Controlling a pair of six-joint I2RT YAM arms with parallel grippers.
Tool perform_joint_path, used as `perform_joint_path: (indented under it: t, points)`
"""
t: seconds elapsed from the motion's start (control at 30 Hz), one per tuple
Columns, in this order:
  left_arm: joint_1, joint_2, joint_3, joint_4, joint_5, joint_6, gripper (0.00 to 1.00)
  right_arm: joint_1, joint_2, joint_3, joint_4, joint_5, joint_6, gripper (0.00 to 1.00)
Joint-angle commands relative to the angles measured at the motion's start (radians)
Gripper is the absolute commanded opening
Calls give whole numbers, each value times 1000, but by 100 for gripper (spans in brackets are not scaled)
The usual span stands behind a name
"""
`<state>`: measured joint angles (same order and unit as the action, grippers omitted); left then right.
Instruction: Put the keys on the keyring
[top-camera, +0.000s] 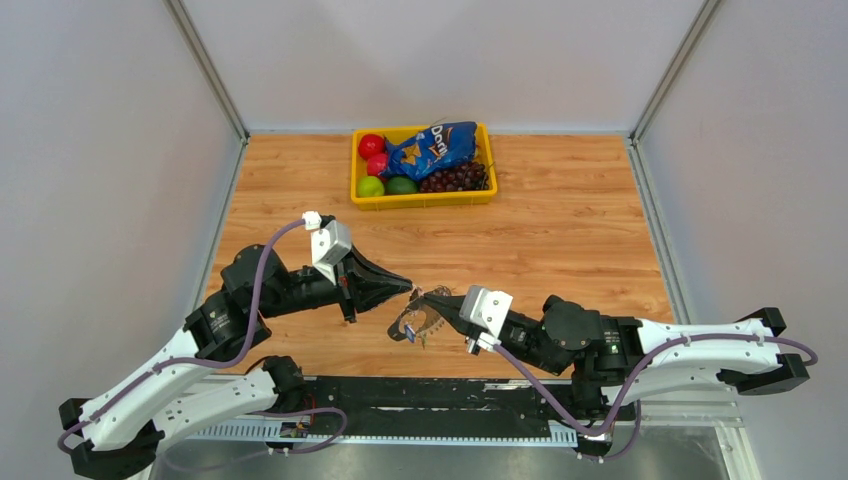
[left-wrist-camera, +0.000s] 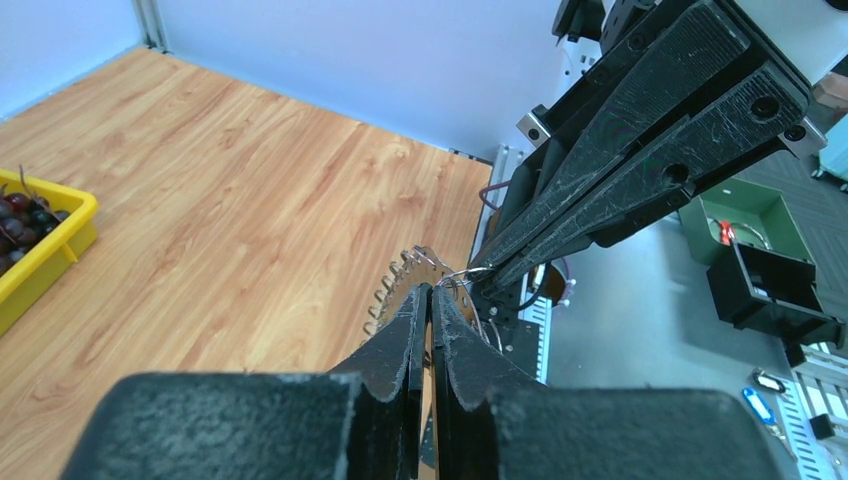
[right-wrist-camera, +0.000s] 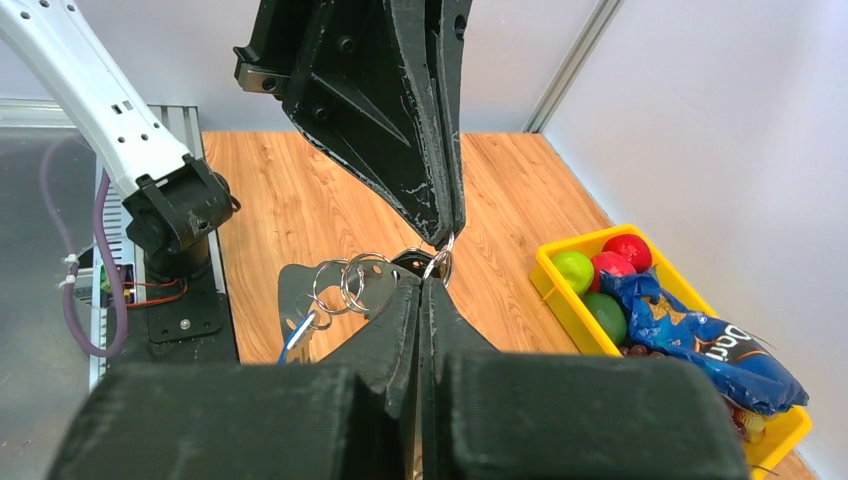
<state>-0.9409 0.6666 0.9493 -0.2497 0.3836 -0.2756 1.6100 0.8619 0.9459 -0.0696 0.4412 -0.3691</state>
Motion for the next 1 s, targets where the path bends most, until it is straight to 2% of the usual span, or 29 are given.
perform_joint_path:
  t: [0.0, 0.4, 0.97]
  points:
    - [4, -5, 20, 26, -11, -10, 9, 16, -29, 2, 74, -45, -9, 0]
    - [3, -4, 22, 33, -4, -15, 10, 35, -46, -30, 104, -55, -69, 0]
    - [3, 31, 24, 52, 92, -43, 12, 82, -72, -160, 390, -40, -327, 0]
